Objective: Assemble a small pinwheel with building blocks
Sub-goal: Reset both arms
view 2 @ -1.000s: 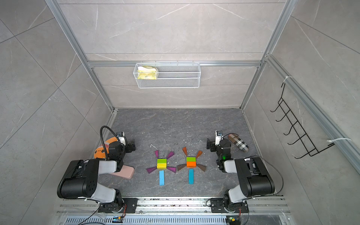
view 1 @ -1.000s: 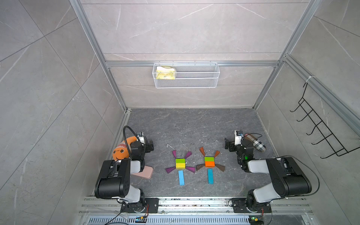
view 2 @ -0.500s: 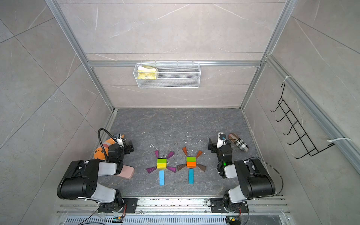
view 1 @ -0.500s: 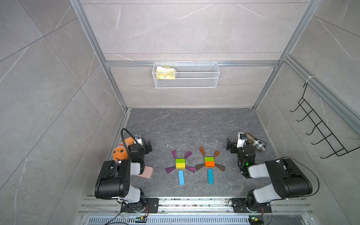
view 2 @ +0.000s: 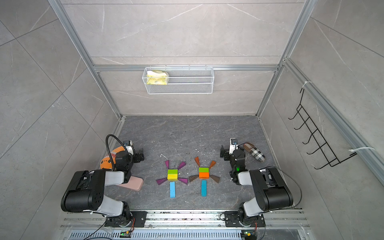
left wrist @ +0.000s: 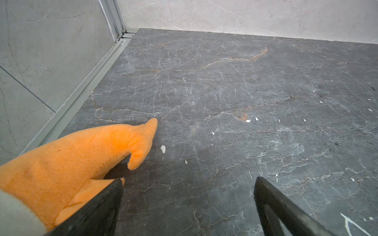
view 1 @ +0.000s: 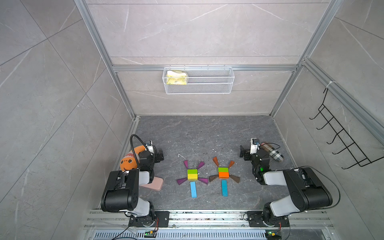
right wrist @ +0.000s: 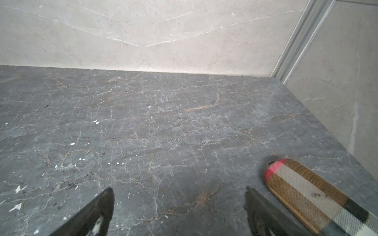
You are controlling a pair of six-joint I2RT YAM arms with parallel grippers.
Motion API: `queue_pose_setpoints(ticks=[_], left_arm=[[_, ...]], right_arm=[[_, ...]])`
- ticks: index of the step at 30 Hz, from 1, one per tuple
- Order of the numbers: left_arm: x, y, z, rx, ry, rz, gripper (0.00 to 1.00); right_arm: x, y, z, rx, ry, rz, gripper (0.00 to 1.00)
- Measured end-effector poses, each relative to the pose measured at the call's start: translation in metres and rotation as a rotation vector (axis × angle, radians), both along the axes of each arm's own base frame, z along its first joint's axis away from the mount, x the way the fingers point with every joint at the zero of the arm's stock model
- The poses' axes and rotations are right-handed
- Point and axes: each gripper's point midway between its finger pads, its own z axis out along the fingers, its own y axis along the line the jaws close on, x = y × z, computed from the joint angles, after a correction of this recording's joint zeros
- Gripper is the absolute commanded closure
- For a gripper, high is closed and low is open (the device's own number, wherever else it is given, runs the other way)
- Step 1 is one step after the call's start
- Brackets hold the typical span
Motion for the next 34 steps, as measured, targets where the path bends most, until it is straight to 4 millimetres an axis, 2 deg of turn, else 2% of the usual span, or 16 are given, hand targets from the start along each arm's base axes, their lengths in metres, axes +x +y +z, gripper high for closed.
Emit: queue_pose_setpoints(ticks=[4,6,9,10,13,14,18,22,34], left_arm=[[-0.001,0.006,0.001,0.01,-0.007,0.033,0.0],[-0.004,0.012,0.0,0.017,-0.013,0.073,0.0],[-0.007,0.017,-0.003,0.022,-0.005,0.101,0.0],[-0.007,0.016,-0.003,0.021,-0.005,0.097,0.0],[-0.006,0.009,-0.003,0.016,-0.004,0.052,0.0],[-0.006,0.011,-0.003,0.019,-0.004,0.066,0.0],[-0.006,0.013,-0.003,0.02,-0.004,0.081,0.0],[-0.003,0.008,-0.003,0.012,0.006,0.05,0.0],[-0.003,0.006,-0.004,0.006,0.012,0.036,0.0]], right_arm=[[-0.001,-0.004,-0.003,-0.004,0.01,-0.024,0.01],[-0.006,-0.014,-0.002,0.019,-0.01,-0.069,0.01],[-0.019,-0.034,-0.012,0.031,0.005,-0.132,0.0],[-0.019,-0.031,-0.014,0.026,0.012,-0.12,0.01],[-0.012,-0.005,-0.009,0.002,0.005,-0.02,0.0],[-0.011,-0.002,-0.006,0.004,-0.004,-0.025,0.0],[-0.008,-0.018,-0.006,-0.006,0.004,-0.105,0.0],[-0.003,-0.009,0.0,-0.014,-0.01,-0.094,0.0],[-0.002,-0.016,-0.004,-0.017,0.016,-0.107,0.0]])
